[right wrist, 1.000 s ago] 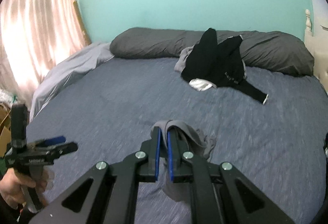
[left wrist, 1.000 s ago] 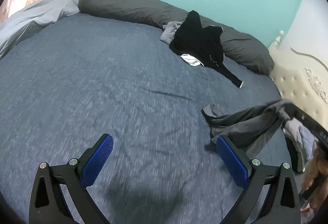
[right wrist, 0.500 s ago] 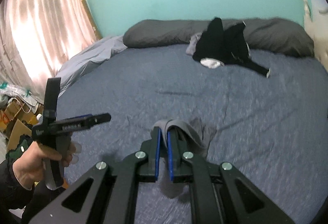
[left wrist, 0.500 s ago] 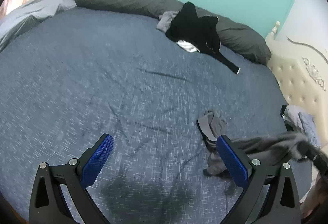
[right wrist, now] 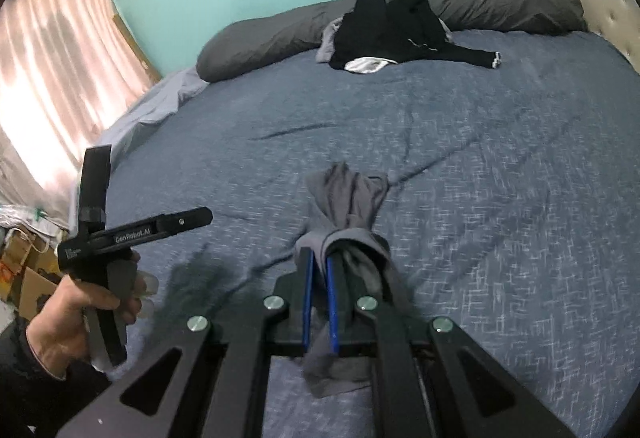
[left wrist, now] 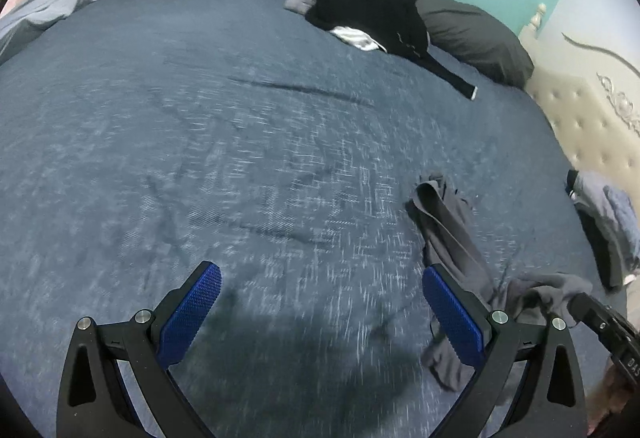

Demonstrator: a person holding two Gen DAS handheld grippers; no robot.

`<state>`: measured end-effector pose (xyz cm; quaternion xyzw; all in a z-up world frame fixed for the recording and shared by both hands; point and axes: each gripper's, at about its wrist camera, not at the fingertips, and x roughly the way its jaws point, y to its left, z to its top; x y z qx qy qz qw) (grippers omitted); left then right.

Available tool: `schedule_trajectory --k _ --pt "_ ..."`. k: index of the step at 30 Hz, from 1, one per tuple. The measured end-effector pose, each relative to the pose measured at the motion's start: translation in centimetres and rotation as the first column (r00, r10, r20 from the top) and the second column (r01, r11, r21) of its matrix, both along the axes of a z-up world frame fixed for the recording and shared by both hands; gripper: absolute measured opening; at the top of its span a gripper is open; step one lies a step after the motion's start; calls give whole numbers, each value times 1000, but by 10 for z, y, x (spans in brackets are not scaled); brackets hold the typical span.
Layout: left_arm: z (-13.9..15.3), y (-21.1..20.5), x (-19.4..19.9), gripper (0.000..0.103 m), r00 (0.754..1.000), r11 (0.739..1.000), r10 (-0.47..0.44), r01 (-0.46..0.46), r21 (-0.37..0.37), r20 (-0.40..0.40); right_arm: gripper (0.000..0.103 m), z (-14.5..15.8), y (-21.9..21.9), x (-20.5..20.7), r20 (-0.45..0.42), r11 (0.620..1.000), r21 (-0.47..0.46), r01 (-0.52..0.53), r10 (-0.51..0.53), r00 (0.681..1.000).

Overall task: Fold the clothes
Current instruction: 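Lift the grey garment with the right gripper and pull it onto open bed, then close the left gripper on the grey garment beside the right gripper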

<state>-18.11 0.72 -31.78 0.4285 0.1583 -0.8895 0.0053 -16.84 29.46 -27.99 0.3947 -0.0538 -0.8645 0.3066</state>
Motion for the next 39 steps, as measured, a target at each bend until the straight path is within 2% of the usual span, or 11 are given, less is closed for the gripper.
schedule_trajectory --k 8,13,19,24,28,31,39 --pt "-12 24 -39 103 996 996 -86 87 2 -18 6 -29 7 -18 27 1000 -23 -1 2 1000" --pt "-17 41 -57 103 992 992 -128 128 -15 -23 9 -34 16 -21 43 999 -44 18 -16 999" --pt "-28 43 -71 102 991 991 -131 131 -12 6 9 -40 28 -23 71 997 -62 54 -50 996" --pt "-22 43 -81 102 993 993 -118 118 -12 -17 9 -43 38 -28 106 991 -100 84 -74 992" --pt "-21 49 -90 102 991 991 -132 131 -26 -23 9 -42 36 -27 99 993 -89 78 -69 993" --pt "-24 52 -95 98 989 989 -146 145 -28 -14 9 -40 36 -26 89 994 -84 72 -64 994" --pt "-35 55 -100 78 985 985 -172 172 -14 21 9 -42 38 -27 101 992 -101 72 -62 993"
